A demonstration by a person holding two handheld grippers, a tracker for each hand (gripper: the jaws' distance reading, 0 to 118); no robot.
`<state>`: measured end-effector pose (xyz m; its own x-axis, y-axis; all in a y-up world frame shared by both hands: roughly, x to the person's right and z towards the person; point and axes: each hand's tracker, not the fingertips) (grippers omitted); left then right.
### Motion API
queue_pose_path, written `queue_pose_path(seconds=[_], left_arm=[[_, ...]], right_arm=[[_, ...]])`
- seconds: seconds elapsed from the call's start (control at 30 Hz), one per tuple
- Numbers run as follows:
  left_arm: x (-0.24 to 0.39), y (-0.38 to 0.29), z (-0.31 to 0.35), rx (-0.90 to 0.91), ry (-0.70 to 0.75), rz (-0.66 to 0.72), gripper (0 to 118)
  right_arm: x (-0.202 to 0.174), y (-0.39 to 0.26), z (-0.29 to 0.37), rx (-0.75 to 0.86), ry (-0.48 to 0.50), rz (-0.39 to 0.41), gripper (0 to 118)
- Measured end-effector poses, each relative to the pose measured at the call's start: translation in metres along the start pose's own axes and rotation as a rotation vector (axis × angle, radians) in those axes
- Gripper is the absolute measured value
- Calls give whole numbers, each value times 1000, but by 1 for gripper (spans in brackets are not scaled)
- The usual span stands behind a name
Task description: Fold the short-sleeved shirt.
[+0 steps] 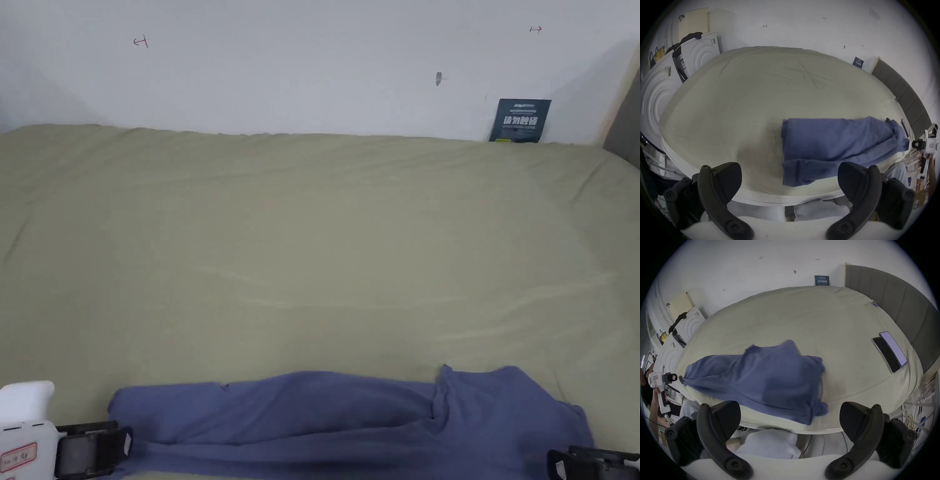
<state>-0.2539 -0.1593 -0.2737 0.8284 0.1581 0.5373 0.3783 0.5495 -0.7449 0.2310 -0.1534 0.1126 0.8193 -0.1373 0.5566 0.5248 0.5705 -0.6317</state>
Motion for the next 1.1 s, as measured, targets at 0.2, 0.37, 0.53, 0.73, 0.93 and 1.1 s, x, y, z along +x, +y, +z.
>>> queue_pose_path(seconds=[0.2,0.37,0.53,0.73,0.93,1.1], left_arm=[[-6,4,14,86,-6,68,0],[-29,7,9,98,-80,188,0],[-54,15,-3,64,-219,319,0],[-68,24,-25,2,-279,362,0],[-84,30,-33,-34,-387,402,0],[-93,35,-57,-168,-587,420,118]], right_arm=[[-49,1,30,227,-50,30,0],[-82,-6,44,399,-121,75,0],[-106,-13,56,547,-176,71,0],[-135,-22,62,644,-282,151,0],[-151,-23,63,667,-277,151,0],[-153,-24,56,634,-256,138,0]])
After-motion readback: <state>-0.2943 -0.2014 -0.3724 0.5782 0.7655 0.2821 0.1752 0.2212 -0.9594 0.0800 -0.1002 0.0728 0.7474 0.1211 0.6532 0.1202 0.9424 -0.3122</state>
